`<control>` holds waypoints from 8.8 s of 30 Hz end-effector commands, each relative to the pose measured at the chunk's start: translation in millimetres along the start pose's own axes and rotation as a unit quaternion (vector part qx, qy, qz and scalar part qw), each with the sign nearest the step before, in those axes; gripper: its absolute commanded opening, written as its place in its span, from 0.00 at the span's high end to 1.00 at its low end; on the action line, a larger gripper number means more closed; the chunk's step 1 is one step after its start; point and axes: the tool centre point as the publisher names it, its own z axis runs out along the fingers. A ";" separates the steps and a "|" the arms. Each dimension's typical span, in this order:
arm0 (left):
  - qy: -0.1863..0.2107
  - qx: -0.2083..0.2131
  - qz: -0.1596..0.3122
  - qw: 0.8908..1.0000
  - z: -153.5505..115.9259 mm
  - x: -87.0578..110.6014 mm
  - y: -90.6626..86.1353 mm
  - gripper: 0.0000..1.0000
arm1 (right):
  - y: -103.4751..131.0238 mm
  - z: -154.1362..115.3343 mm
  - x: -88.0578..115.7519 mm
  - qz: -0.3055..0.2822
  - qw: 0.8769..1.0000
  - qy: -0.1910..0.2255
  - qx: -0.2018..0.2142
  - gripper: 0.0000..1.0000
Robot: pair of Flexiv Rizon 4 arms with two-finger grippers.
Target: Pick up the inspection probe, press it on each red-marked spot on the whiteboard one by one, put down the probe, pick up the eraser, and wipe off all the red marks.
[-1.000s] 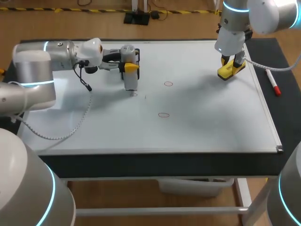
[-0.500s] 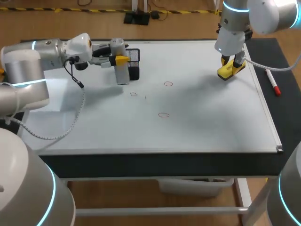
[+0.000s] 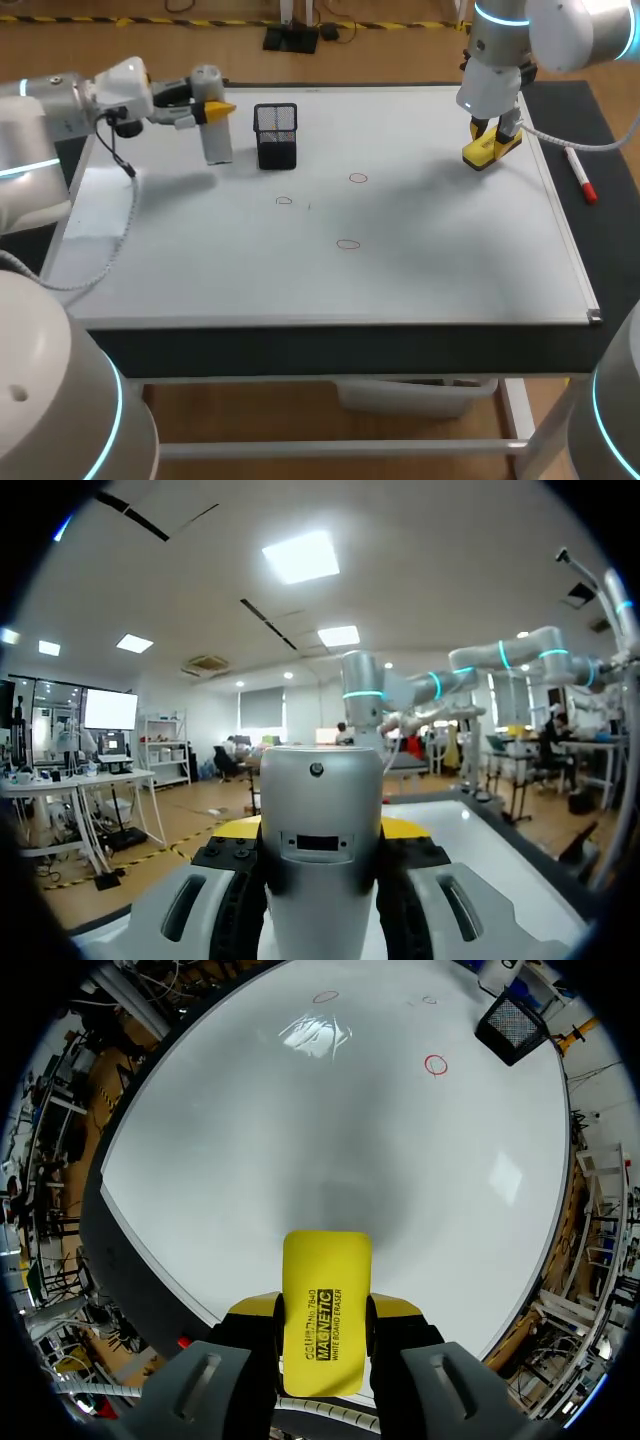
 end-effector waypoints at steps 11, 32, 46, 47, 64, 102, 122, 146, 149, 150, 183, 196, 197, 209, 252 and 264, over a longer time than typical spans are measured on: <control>-0.083 -0.014 0.011 0.996 -57.9 -28.0 -10.1 1.00 | -0.8 -1.3 -1.3 0.000 1.000 0.003 0.001 1.00; -0.142 -0.031 0.011 0.989 -98.3 -50.7 -11.8 1.00 | -0.8 -1.3 -1.3 0.000 1.000 0.003 0.001 1.00; -0.144 -0.032 0.011 0.989 -99.7 -51.4 -11.8 1.00 | 12.8 -5.8 -10.2 -0.022 1.000 0.016 0.013 1.00; -0.144 -0.032 0.011 0.989 -99.7 -51.4 -11.8 1.00 | 14.5 -6.5 -11.3 -0.023 0.999 0.016 0.014 1.00; -0.144 -0.032 0.011 0.989 -99.7 -51.4 -11.8 1.00 | 92.8 -9.5 -45.6 -0.114 0.993 -0.017 -0.030 1.00; -0.144 -0.032 0.011 0.989 -99.7 -51.4 -11.8 1.00 | 285.5 -4.7 -126.9 -0.361 0.928 -0.012 -0.091 1.00; -0.144 -0.032 0.011 0.989 -99.7 -51.4 -11.8 1.00 | 284.4 -4.8 -127.1 -0.360 0.928 -0.009 -0.091 1.00; -0.144 -0.032 0.011 0.989 -99.7 -51.4 -11.8 1.00 | 341.8 17.1 -148.6 -0.442 0.890 0.007 -0.109 1.00; -0.144 -0.032 0.011 0.989 -99.7 -51.4 -11.8 1.00 | 348.4 18.3 -156.1 -0.455 0.883 0.009 -0.110 1.00; -0.144 -0.032 0.011 0.989 -99.7 -51.4 -11.8 1.00 | 351.4 19.0 -158.2 -0.459 0.881 0.010 -0.110 1.00; -0.144 -0.032 0.011 0.989 -99.7 -51.4 -11.8 1.00 | 379.6 39.1 -154.9 -0.492 0.866 0.028 -0.089 1.00; -0.144 -0.032 0.011 0.989 -99.7 -51.4 -11.8 1.00 | 369.8 37.9 -130.6 -0.467 0.882 0.022 -0.058 1.00; -0.144 -0.032 0.011 0.989 -99.7 -51.4 -11.8 1.00 | 368.9 38.0 -129.5 -0.466 0.883 0.021 -0.058 1.00; -0.144 -0.032 0.011 0.989 -99.7 -51.4 -11.8 1.00 | 352.9 37.1 -115.7 -0.447 0.893 0.017 -0.057 1.00; -0.144 -0.032 0.011 0.989 -99.7 -51.4 -11.8 1.00 | 340.0 -8.7 -117.8 -0.453 0.891 0.012 -0.031 1.00; -0.144 -0.032 0.011 0.989 -99.7 -51.4 -11.8 1.00 | 316.7 -15.2 -110.1 -0.427 0.904 0.003 -0.032 1.00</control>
